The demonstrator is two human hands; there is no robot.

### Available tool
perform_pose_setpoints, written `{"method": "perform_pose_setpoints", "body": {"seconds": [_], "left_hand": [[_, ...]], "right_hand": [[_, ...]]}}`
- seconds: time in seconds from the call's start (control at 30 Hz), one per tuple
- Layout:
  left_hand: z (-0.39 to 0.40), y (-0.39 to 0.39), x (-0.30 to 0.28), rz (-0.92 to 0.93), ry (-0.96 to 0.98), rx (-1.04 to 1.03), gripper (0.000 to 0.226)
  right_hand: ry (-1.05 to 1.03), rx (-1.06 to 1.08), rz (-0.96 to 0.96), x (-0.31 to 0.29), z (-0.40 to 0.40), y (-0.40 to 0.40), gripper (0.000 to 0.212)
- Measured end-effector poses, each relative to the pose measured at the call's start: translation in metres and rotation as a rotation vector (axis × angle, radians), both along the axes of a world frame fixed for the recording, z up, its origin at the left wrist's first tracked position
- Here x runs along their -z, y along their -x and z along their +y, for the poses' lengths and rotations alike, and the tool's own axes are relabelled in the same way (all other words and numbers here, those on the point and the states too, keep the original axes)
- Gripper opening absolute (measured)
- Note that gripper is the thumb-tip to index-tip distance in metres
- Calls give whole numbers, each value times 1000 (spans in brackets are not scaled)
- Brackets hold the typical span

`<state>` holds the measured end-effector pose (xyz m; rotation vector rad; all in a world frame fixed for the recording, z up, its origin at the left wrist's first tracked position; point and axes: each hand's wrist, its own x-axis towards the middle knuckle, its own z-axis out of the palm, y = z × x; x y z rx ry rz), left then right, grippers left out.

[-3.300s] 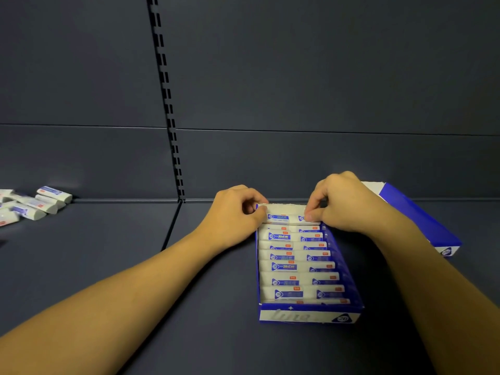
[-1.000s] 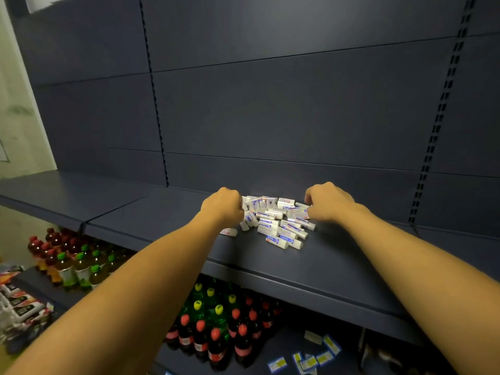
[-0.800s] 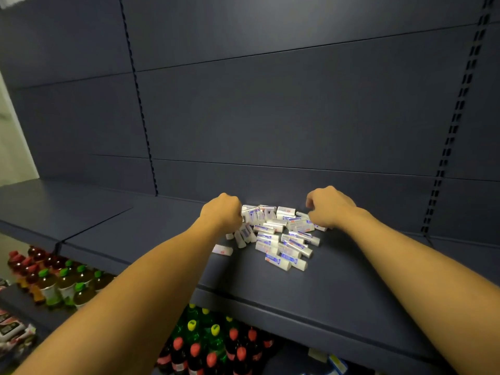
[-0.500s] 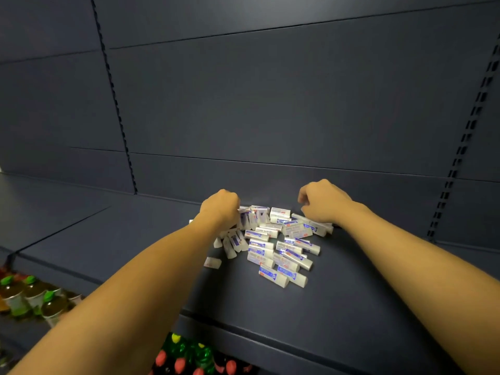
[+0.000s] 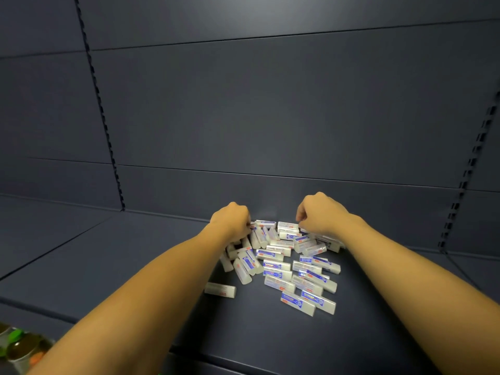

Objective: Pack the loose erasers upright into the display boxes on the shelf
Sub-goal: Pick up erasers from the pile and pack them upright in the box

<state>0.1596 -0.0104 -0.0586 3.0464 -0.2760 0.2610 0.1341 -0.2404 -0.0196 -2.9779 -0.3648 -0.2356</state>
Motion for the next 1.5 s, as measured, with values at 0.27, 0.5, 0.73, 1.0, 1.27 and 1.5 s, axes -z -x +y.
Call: {"method": "perform_pose_setpoints", "body": {"seconds": [0.27, 0.5, 0.73, 1.0, 1.27, 1.5], "left_hand": [[4, -4, -1, 29, 41, 32, 15], [12, -7, -5, -10, 158, 80, 12], [34, -11, -30, -101, 338, 187, 13], [62, -7, -50, -136, 257, 194, 13], [64, -8, -54, -138, 265, 215, 17], [24, -8, -67, -151, 292, 314, 15]], "right_hand": [[8, 70, 56, 34, 25, -10, 13], [92, 129, 21, 36, 34, -12, 10], [139, 187, 8, 37, 42, -11, 9], [143, 249, -56, 36, 51, -7, 12], [-777, 365, -315, -6, 37, 6, 13], [-886, 445, -447, -31, -2, 37, 10]]}}
